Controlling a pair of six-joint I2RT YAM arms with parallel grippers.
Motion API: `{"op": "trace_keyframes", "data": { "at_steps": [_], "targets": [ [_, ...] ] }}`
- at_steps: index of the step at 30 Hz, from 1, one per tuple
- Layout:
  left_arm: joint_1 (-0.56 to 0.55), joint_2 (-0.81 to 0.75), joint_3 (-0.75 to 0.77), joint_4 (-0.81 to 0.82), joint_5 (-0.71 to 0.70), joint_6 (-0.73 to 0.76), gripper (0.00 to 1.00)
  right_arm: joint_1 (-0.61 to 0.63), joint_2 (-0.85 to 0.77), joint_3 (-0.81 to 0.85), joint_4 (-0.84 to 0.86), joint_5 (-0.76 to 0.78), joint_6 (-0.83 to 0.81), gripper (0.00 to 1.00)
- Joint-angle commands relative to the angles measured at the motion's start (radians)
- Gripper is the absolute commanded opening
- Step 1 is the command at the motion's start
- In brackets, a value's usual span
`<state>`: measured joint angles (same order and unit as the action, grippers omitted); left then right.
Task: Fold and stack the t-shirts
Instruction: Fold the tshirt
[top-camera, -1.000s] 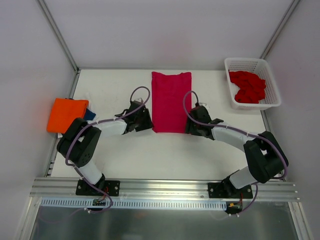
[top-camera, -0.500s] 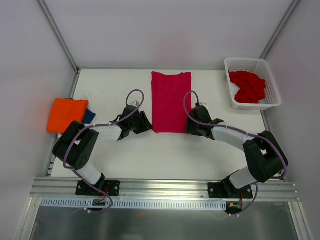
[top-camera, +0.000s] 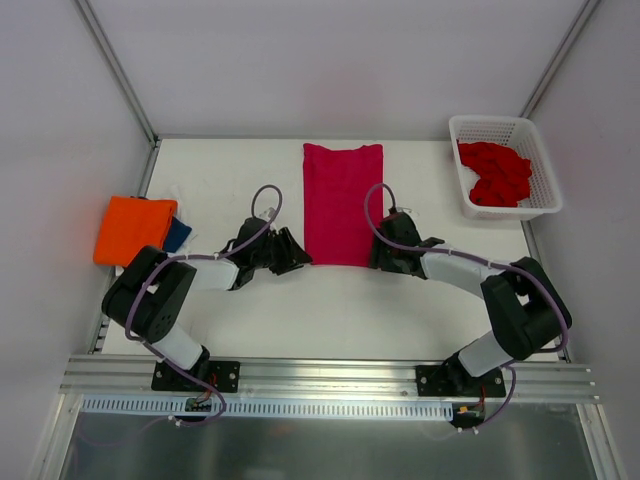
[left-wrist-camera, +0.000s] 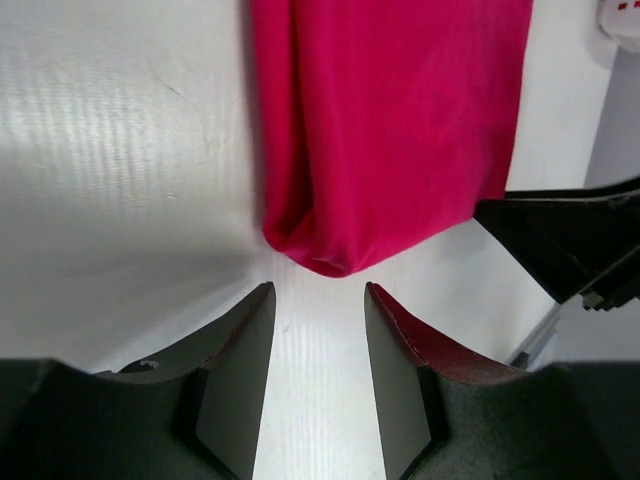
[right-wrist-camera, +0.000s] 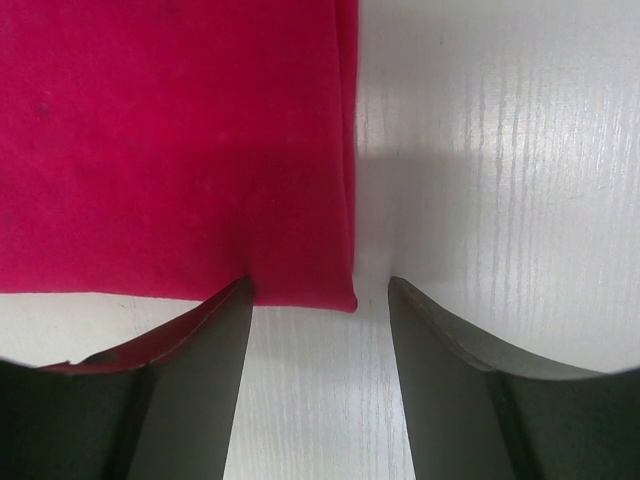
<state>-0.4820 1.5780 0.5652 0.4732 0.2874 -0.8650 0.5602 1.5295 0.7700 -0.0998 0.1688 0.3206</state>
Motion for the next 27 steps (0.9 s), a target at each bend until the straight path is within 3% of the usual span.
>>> {"op": "trace_keyframes", "data": {
  "at_steps": [1,18,27],
  "targets": [
    [0.014,0.043,-0.007,0.146,0.081,-0.043,0.41,-0.005,0.011,-0.009,0.028,-0.014,0.000,0.60],
    [0.026,0.086,0.013,0.104,0.009,0.009,0.40,-0.006,0.012,-0.026,0.043,-0.018,0.005,0.59],
    [0.028,0.132,0.022,0.157,0.004,-0.002,0.39,-0.008,0.018,-0.034,0.063,-0.032,0.011,0.59]
  ]
}}
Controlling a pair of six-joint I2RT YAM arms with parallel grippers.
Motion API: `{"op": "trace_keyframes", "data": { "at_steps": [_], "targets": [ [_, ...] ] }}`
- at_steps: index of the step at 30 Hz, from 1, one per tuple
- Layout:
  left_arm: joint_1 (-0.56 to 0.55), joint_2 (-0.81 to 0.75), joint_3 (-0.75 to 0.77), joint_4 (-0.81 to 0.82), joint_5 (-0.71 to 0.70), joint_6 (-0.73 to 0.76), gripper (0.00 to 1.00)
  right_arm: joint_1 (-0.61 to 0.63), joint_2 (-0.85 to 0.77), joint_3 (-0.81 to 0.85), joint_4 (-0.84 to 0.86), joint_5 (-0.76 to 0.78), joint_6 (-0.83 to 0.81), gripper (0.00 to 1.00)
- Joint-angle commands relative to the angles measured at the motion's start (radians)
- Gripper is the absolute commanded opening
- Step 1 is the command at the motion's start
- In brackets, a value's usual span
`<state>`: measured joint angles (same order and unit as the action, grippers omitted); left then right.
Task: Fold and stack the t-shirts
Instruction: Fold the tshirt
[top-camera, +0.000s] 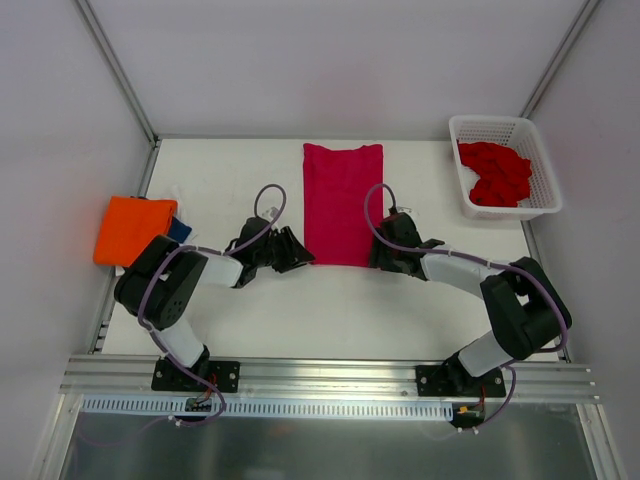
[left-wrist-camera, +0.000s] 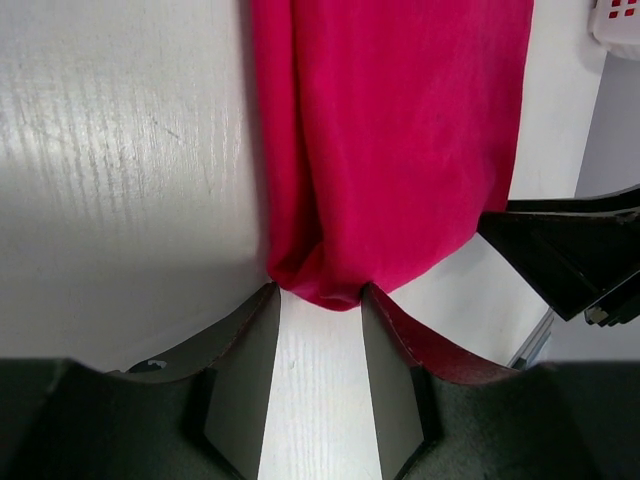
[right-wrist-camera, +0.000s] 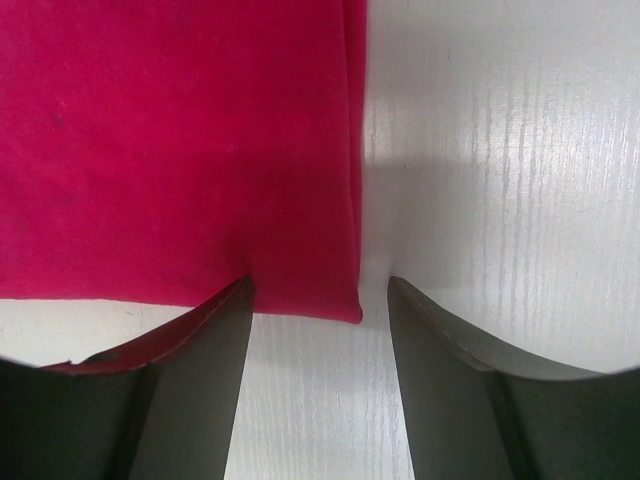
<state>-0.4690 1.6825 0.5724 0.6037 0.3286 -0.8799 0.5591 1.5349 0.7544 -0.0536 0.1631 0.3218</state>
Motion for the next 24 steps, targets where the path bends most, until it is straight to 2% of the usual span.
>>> {"op": "trace_keyframes", "data": {
  "at_steps": [1,12,24],
  "targets": [
    [0.016,0.042,0.014,0.033,-0.039,0.013,0.39,-0.005,0.011,-0.018,0.017,-0.027,0.011,0.59],
    [0.016,0.109,0.015,0.094,-0.013,-0.007,0.37,-0.005,0.037,-0.023,0.037,-0.031,0.019,0.59],
    [0.015,0.016,0.034,-0.048,-0.072,0.070,0.34,-0.005,0.090,-0.030,0.118,-0.083,0.052,0.58]
  ]
}}
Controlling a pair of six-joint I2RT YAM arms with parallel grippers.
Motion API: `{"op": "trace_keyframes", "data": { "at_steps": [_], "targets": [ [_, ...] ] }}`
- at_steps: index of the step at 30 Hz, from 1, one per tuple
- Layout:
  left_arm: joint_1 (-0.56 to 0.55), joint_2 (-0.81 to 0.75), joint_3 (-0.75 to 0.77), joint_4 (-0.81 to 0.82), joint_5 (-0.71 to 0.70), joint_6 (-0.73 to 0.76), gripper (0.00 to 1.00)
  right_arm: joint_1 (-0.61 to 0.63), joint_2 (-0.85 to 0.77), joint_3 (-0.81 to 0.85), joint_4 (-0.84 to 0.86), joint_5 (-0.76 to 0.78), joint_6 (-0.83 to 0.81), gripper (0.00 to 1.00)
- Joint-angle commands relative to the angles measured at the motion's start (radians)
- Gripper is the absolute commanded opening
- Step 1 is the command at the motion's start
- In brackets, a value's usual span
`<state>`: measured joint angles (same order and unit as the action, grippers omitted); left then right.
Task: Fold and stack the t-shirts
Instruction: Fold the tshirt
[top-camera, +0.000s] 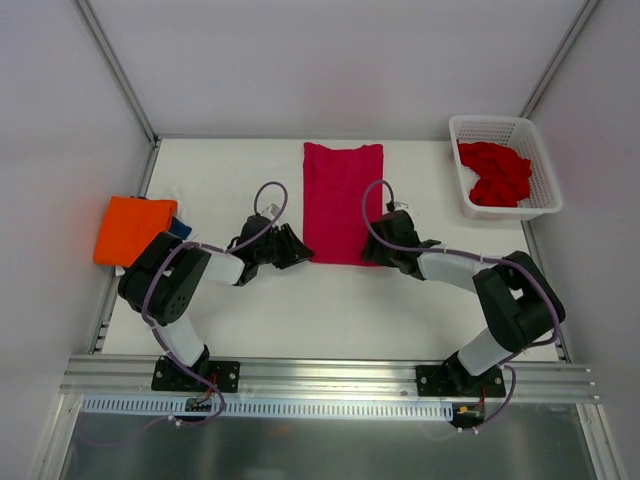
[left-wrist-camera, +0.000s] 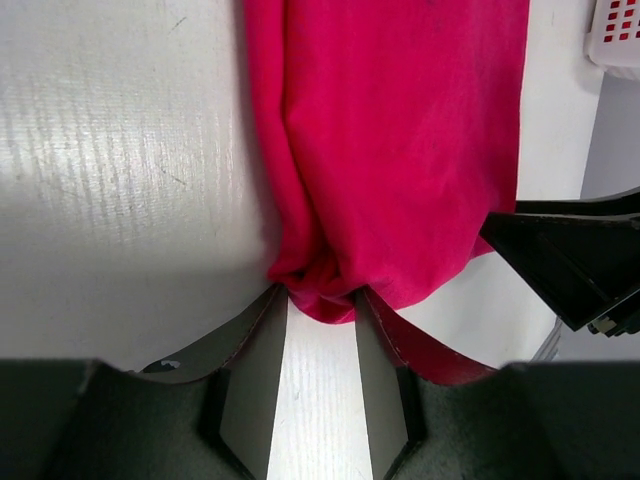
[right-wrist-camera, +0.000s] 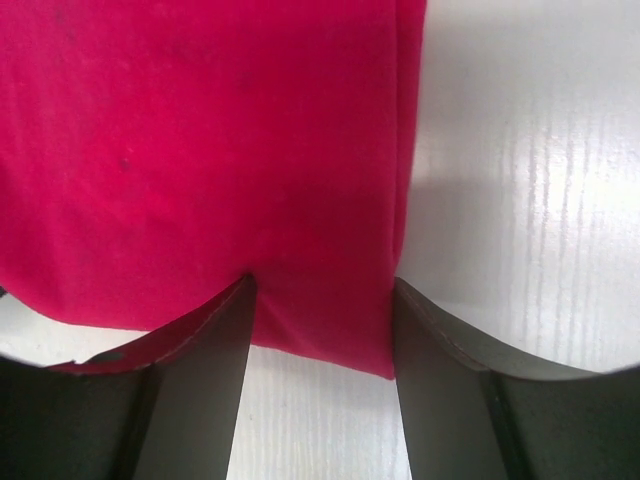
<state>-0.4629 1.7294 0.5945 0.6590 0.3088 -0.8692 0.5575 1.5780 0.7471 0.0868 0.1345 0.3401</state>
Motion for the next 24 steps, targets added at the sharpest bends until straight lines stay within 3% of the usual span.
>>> {"op": "trace_keyframes", "data": {
  "at_steps": [1,24],
  "targets": [
    [0.009,-0.034,0.013,-0.111,-0.057,0.062,0.34,-0.004,0.050,-0.022,-0.013,-0.059,0.037,0.58],
    [0.009,-0.037,0.019,-0.145,-0.073,0.081,0.33,-0.004,0.063,-0.018,0.002,-0.085,0.039,0.54]
  ]
}}
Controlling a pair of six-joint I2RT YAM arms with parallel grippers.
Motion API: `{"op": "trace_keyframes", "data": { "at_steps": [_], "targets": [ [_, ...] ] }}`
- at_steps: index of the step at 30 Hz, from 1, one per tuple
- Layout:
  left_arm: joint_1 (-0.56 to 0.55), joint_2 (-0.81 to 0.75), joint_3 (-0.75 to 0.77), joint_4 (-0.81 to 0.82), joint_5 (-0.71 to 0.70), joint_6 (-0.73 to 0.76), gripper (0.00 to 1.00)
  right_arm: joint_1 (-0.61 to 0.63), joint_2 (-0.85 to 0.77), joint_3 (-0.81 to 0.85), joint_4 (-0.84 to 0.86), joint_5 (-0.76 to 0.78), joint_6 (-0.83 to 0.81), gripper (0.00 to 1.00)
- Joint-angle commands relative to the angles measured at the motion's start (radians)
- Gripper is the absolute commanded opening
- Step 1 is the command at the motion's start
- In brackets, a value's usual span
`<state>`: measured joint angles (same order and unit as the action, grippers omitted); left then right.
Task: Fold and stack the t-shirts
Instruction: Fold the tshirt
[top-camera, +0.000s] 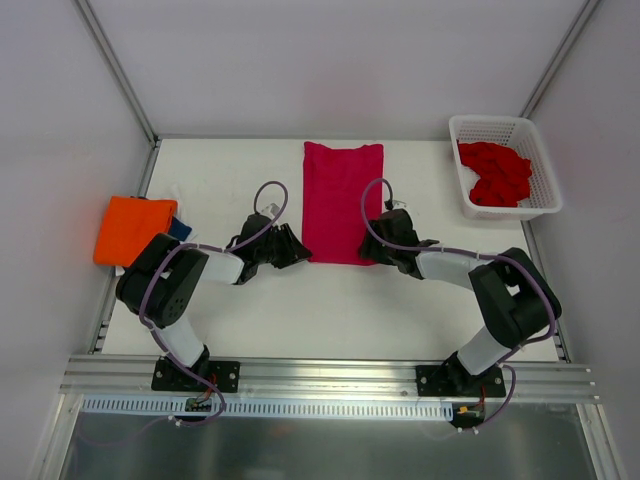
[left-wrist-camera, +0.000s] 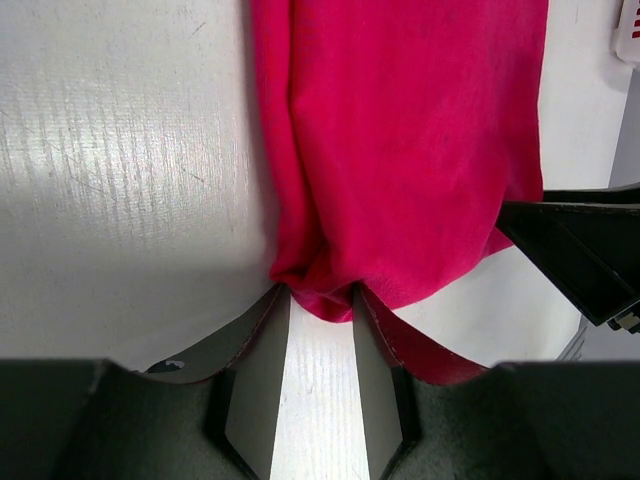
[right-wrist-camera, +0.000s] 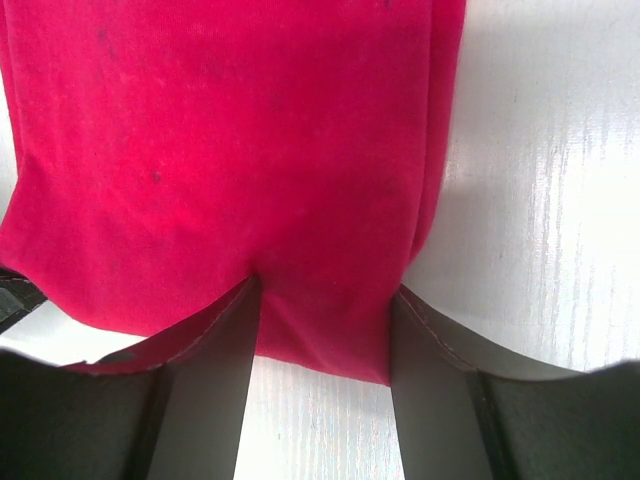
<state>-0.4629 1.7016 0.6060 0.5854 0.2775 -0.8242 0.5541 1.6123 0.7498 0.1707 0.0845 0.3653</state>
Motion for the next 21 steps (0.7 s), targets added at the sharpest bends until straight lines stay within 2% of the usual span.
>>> {"op": "trace_keyframes", "data": {
  "at_steps": [1,5,8,9,10,11,15,21],
  "targets": [
    [0.009,-0.010,0.011,-0.073,-0.041,0.036,0.33,0.000,0.028,-0.023,-0.080,-0.031,0.015,0.55],
    [0.009,-0.003,0.014,-0.075,-0.044,0.039,0.31,-0.002,0.031,-0.026,-0.082,-0.031,0.014,0.52],
    [0.009,0.003,0.020,-0.082,-0.047,0.043,0.16,-0.002,0.035,-0.026,-0.080,-0.038,0.011,0.30],
    [0.009,0.006,0.027,-0.091,-0.047,0.045,0.00,-0.002,0.040,-0.026,-0.080,-0.038,0.012,0.11],
    [0.009,0.013,0.031,-0.094,-0.046,0.048,0.00,0.000,0.041,-0.027,-0.080,-0.040,0.012,0.03],
    [0.009,0.018,0.034,-0.096,-0.037,0.051,0.00,0.000,0.044,-0.027,-0.080,-0.042,0.009,0.00],
    [0.010,0.015,0.012,-0.096,-0.038,0.039,0.00,-0.002,0.043,-0.044,-0.083,-0.043,0.014,0.00],
    [-0.008,-0.114,-0.093,-0.147,-0.092,0.034,0.00,0.030,-0.026,-0.113,-0.118,-0.029,0.029,0.01]
  ]
}}
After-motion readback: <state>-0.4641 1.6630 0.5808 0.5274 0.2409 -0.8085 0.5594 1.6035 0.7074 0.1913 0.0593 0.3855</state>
